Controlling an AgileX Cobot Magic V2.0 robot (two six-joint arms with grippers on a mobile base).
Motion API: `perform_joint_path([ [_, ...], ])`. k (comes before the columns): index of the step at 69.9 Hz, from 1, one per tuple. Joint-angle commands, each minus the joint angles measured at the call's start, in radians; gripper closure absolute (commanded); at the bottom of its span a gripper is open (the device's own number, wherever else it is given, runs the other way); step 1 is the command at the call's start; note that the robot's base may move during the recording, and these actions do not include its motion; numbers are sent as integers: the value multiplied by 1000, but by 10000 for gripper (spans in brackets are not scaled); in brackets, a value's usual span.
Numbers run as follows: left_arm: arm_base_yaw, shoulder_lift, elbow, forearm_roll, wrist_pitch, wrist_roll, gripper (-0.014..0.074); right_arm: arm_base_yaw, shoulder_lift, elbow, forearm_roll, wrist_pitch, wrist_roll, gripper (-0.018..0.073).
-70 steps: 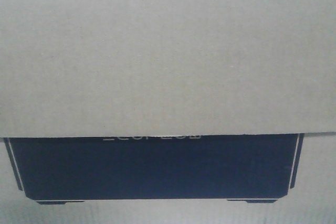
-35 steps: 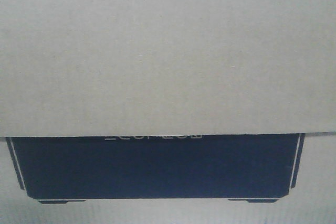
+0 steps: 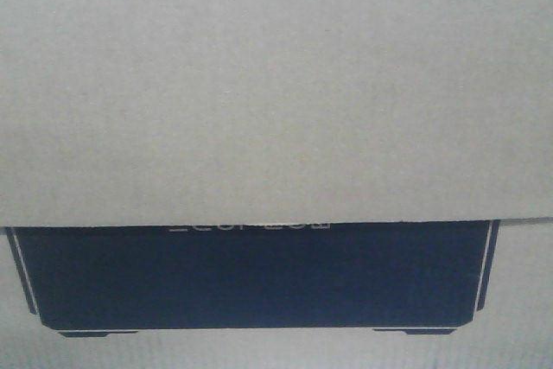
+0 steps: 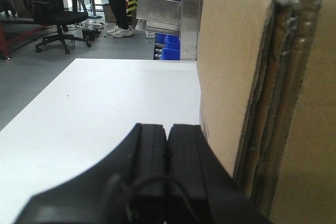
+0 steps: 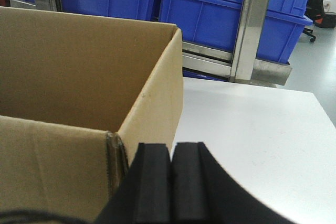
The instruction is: Grab box from left shelf to table start
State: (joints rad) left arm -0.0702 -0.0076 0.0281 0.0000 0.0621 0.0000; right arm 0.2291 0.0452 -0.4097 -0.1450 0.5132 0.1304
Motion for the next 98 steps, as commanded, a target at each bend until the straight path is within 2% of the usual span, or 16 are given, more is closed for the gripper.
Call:
perform_joint_path([
  [1,2,-16,0,0,-90,0,691,-6,14,-25,-18,-95,-1,503],
  [71,2,-14,0,0,-95,0,691,-6,14,-25,-12,-129,-1,503],
  [80,2,-14,0,0,-95,0,691,-8,14,-22,9,-100,-58,503],
  [88,2,-14,0,0,-95,0,691,-53,14,-3,65,-67,-124,503],
  [98,2,-14,0,0,-95,0,691,-178,-7,60,108,-85,-130,503],
])
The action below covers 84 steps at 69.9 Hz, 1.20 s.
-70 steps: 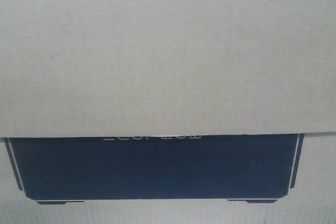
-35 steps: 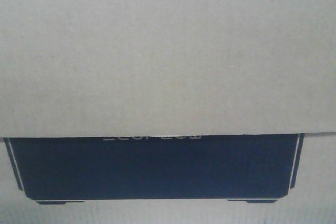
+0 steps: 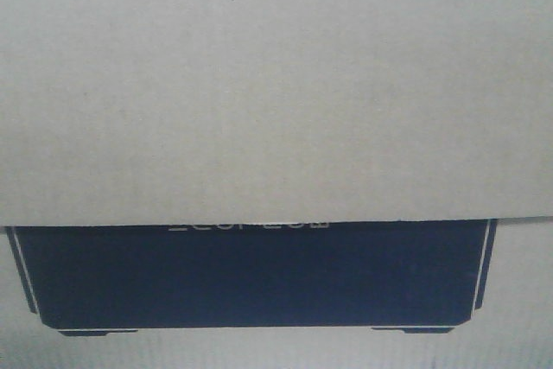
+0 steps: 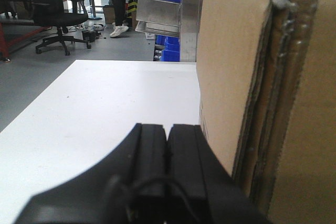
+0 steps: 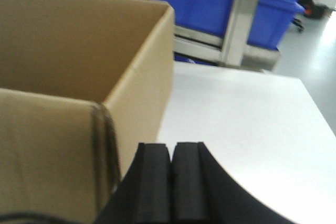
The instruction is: Grab box from left shelf to table start
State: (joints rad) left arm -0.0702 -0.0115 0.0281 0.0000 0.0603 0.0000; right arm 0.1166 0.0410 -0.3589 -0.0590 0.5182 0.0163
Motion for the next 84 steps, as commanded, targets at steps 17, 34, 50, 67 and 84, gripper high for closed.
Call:
perform_joint_path([
  [17,2,-10,0,0,-93,0,691,-206,-65,181,83,-230,-16,503],
  [34,2,-10,0,0,-93,0,691,-207,-65,332,87,-459,-8,503],
  [50,2,-10,0,0,-93,0,691,-207,-65,371,87,-536,18,503],
  [67,2,-10,0,0,-93,0,691,-207,-65,372,87,-533,18,503],
  [84,2,-10,0,0,-93,0,691,-207,-65,372,87,-533,18,503],
])
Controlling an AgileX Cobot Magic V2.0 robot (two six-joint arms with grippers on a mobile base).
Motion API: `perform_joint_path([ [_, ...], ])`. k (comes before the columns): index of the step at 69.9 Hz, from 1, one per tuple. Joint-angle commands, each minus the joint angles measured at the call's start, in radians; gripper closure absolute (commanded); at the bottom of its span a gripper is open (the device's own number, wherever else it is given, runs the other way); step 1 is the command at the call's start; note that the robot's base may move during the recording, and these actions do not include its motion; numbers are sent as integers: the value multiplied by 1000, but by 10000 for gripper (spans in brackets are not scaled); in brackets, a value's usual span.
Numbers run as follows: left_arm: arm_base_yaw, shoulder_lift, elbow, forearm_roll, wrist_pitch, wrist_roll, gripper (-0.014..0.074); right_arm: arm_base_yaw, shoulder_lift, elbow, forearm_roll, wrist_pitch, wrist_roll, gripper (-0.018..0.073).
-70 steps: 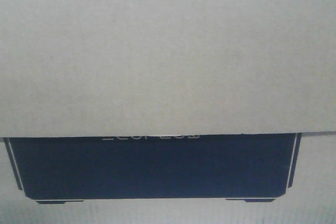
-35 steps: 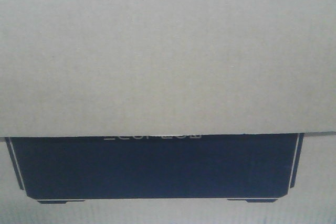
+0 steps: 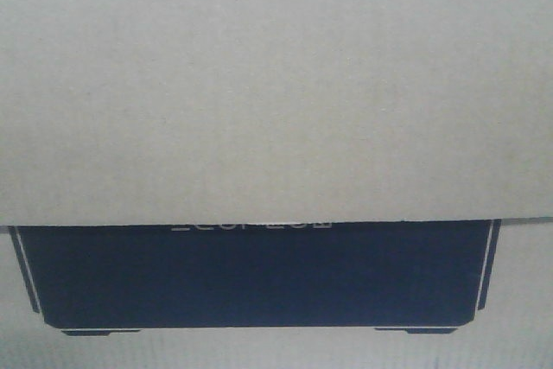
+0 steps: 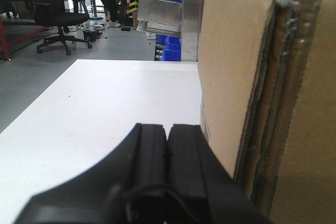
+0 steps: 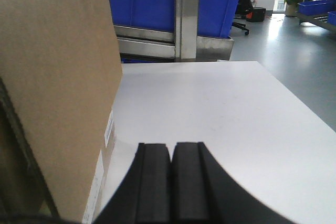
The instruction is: Grab box from left shelf to table start
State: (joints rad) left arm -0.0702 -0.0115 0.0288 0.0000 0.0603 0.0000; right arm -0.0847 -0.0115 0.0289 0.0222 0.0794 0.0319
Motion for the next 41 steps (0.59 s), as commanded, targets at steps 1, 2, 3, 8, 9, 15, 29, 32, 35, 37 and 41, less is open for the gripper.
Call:
perform_joint_path([
  [1,2,-10,-1,0,-93,0,691,-6,-12,-16,6,-94,2,503],
  [2,2,-10,-1,0,-93,0,691,-6,-12,-16,6,-94,2,503],
  [3,2,-10,-1,0,-93,0,691,-6,-12,-16,6,-94,2,503],
  [8,2,-10,-1,0,-93,0,691,-6,-12,-16,6,-94,2,503],
  [9,2,-10,-1,0,-93,0,691,-6,-12,-16,6,-94,2,503],
  [15,2,-10,-1,0,-93,0,691,-6,-12,-16,6,-94,2,503],
  [29,2,-10,-1,0,-93,0,691,-6,-12,-16,6,-94,2,503],
  [32,2,-10,-1,0,-93,0,691,-6,-12,-16,6,-94,2,503],
  [35,2,-10,-1,0,-93,0,691,-6,-12,-16,6,-94,2,503],
  [37,2,-10,-1,0,-93,0,691,-6,-12,-16,6,-94,2,503],
  [41,2,-10,-1,0,-93,0,691,-6,-12,-16,6,-94,2,503],
])
